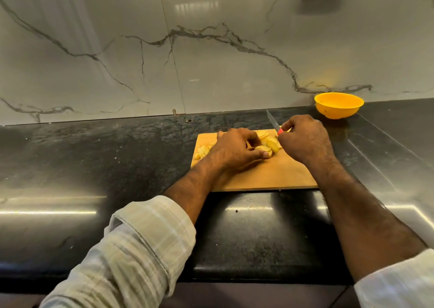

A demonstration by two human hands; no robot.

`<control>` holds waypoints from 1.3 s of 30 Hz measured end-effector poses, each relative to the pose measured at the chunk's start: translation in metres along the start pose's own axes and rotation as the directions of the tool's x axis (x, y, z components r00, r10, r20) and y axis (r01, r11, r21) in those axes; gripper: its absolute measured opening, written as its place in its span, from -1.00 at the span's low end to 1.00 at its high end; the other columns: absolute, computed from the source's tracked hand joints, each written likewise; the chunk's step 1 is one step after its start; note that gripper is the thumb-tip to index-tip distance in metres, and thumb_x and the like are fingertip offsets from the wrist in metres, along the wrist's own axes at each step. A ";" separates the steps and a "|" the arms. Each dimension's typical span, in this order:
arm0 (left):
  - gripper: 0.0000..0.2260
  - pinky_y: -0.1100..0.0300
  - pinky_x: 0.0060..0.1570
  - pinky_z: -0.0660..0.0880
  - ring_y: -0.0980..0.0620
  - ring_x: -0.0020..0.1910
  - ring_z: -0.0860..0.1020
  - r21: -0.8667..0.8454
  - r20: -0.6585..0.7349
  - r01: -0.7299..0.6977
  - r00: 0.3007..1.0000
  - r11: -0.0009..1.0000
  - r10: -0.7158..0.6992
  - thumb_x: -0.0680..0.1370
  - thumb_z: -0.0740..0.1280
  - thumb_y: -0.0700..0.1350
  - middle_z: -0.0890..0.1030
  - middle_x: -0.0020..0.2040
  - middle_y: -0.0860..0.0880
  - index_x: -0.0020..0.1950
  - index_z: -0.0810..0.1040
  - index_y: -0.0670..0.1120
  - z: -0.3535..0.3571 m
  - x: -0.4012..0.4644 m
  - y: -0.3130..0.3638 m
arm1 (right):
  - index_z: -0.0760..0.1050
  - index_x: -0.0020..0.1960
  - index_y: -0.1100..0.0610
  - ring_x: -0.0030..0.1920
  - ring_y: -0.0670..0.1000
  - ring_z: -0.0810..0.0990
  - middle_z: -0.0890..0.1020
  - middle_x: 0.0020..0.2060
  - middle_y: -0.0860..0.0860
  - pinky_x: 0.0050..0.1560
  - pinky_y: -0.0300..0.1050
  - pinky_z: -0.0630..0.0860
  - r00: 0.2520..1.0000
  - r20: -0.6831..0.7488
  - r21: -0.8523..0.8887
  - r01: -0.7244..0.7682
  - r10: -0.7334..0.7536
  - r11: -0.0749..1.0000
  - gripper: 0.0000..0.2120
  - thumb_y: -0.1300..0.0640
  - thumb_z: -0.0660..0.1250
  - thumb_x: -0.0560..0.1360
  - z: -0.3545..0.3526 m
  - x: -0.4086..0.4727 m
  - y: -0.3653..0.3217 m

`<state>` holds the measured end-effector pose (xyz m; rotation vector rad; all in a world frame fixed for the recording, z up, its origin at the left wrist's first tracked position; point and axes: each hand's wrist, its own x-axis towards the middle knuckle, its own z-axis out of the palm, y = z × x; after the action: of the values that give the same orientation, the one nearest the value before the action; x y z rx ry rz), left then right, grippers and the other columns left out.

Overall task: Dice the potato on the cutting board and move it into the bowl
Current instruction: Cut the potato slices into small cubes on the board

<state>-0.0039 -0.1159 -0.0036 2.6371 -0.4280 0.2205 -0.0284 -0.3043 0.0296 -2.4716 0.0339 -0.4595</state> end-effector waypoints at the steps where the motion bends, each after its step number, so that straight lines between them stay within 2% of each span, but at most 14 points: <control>1: -0.62 -0.12 0.32 0.35 0.15 0.05 0.60 -0.007 0.005 0.014 1.000 1.000 -0.014 0.48 0.46 0.37 0.66 0.06 0.19 0.08 0.66 0.12 0.003 0.001 0.002 | 0.65 0.06 0.06 -0.07 0.05 0.59 0.66 -0.05 0.05 -0.18 -0.10 0.45 1.000 -0.001 0.000 0.003 -0.003 1.000 -0.86 0.06 0.42 0.54 0.000 0.000 0.000; 6: -0.63 -0.22 0.20 0.53 0.14 0.01 0.61 -0.142 0.009 0.120 0.993 0.983 -0.120 0.35 0.58 0.32 0.65 -0.03 0.20 -0.03 0.61 0.14 0.012 0.012 0.004 | 0.64 0.07 0.04 -0.07 0.04 0.61 0.66 -0.05 0.04 -0.18 -0.09 0.51 1.000 -0.001 0.005 0.024 -0.024 1.000 -0.87 0.05 0.42 0.55 0.001 0.000 0.000; 10: -0.60 -0.23 0.24 0.51 0.10 0.04 0.62 -0.266 0.065 0.211 0.978 0.941 -0.200 0.32 0.66 0.19 0.67 -0.04 0.14 0.01 0.59 0.12 0.010 0.017 0.005 | 0.64 0.08 0.04 -0.07 0.03 0.60 0.66 -0.04 0.04 -0.18 -0.09 0.52 1.000 0.013 0.003 0.017 -0.017 1.000 -0.86 0.07 0.42 0.53 0.003 0.000 -0.001; 16: -0.66 -0.27 0.19 0.55 0.10 -0.07 0.65 -0.311 0.004 0.158 0.986 0.937 -0.165 0.35 0.68 0.01 0.68 -0.14 0.13 -0.02 0.59 0.13 0.005 0.016 -0.002 | 0.64 0.11 0.04 -0.07 0.03 0.59 0.63 -0.05 0.03 -0.15 -0.08 0.55 1.000 0.018 -0.008 0.005 -0.005 1.000 -0.83 0.07 0.42 0.53 0.002 -0.002 -0.004; 18: -0.69 -0.17 0.16 0.59 0.09 -0.09 0.64 -0.317 -0.024 0.125 0.990 0.940 -0.139 0.39 0.66 -0.07 0.67 -0.13 0.10 0.00 0.60 0.12 0.002 0.015 -0.003 | 0.64 0.13 0.04 -0.05 0.03 0.60 0.65 -0.01 0.04 -0.13 -0.06 0.58 1.000 0.024 -0.010 0.006 -0.006 1.000 -0.81 0.07 0.42 0.53 0.003 -0.002 -0.005; 21: -0.73 0.14 0.00 0.62 0.08 -0.08 0.64 -0.342 -0.029 0.084 0.995 0.936 -0.099 0.49 0.59 -0.20 0.66 -0.07 0.02 0.10 0.62 0.02 -0.008 0.011 -0.005 | 0.64 0.17 0.03 0.00 0.03 0.61 0.67 0.05 0.05 -0.09 -0.03 0.62 0.998 0.056 -0.002 0.013 -0.013 1.000 -0.78 0.08 0.43 0.53 0.002 -0.004 -0.008; 23: -0.74 0.19 -0.02 0.63 0.09 -0.07 0.64 -0.305 -0.089 0.036 0.994 0.952 -0.066 0.50 0.58 -0.21 0.66 -0.06 0.02 0.12 0.64 -0.01 -0.019 0.008 -0.014 | 0.64 0.18 0.01 -0.01 0.02 0.62 0.67 0.04 0.03 -0.09 0.01 0.67 0.993 0.115 0.022 0.036 -0.038 0.999 -0.77 0.09 0.45 0.53 0.002 -0.007 -0.011; 26: -0.77 0.13 -0.02 0.67 0.09 -0.09 0.66 -0.285 -0.259 0.007 0.962 0.959 -0.084 0.49 0.58 -0.20 0.67 -0.10 0.03 0.09 0.66 -0.03 -0.034 0.004 -0.037 | 0.63 0.13 -0.03 -0.12 0.00 0.67 0.66 -0.03 -0.01 -0.33 -0.08 0.66 0.945 0.314 0.068 0.068 -0.086 0.995 -0.82 0.10 0.49 0.55 0.002 -0.014 -0.019; 27: -0.78 0.13 -0.03 0.68 0.08 -0.10 0.66 -0.307 -0.302 0.017 0.946 0.952 -0.115 0.49 0.58 -0.20 0.67 -0.11 0.02 0.08 0.66 -0.03 -0.039 0.002 -0.045 | 0.63 0.12 -0.02 -0.14 0.00 0.68 0.65 -0.03 -0.02 -0.35 -0.12 0.66 0.916 0.389 0.044 0.084 -0.095 0.995 -0.84 0.10 0.49 0.55 0.003 -0.017 -0.022; 29: -0.79 0.12 -0.03 0.68 0.07 -0.08 0.67 -0.352 -0.338 0.040 0.926 0.935 -0.167 0.49 0.58 -0.18 0.68 -0.10 0.01 0.09 0.67 -0.03 -0.046 -0.001 -0.057 | 0.64 0.14 -0.01 -0.13 0.00 0.67 0.62 0.00 -0.03 -0.21 -0.07 0.71 0.875 0.473 -0.070 0.148 -0.098 0.987 -0.85 0.09 0.45 0.57 0.006 -0.023 -0.028; 32: -0.77 0.11 0.04 0.67 0.11 0.00 0.65 -0.375 -0.285 0.052 0.944 0.926 -0.168 0.52 0.56 -0.19 0.67 -0.01 0.03 0.14 0.66 -0.04 -0.044 -0.003 -0.055 | 0.62 0.19 0.01 -0.03 0.01 0.63 0.62 0.03 -0.01 0.02 0.00 0.68 0.878 0.477 -0.194 0.163 -0.052 0.967 -0.79 0.04 0.40 0.57 0.005 -0.024 -0.030; 36: -0.78 0.18 0.02 0.66 0.12 0.01 0.66 -0.348 -0.132 -0.004 0.990 0.938 -0.045 0.54 0.55 -0.20 0.68 0.06 0.07 0.14 0.68 -0.01 -0.026 -0.002 -0.033 | 0.60 0.21 0.06 -0.05 0.00 0.61 0.62 -0.03 0.00 -0.06 -0.07 0.65 0.892 0.451 -0.258 0.114 0.015 0.959 -0.75 0.01 0.39 0.57 0.001 -0.020 -0.028; 39: -0.85 0.09 -0.01 0.64 0.11 -0.05 0.66 -0.272 -0.023 0.008 1.000 0.962 -0.015 0.54 0.55 -0.15 0.70 0.03 0.10 0.08 0.70 0.01 -0.014 0.000 -0.027 | 0.57 0.22 0.06 -0.09 0.00 0.62 0.59 -0.06 0.00 -0.05 -0.03 0.69 0.891 0.453 -0.265 0.116 0.017 0.957 -0.75 0.00 0.37 0.59 0.004 -0.020 -0.029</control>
<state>0.0036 -0.0867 -0.0025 2.3640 -0.4040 0.1767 -0.0487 -0.2764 0.0369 -2.8117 -0.1663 0.1235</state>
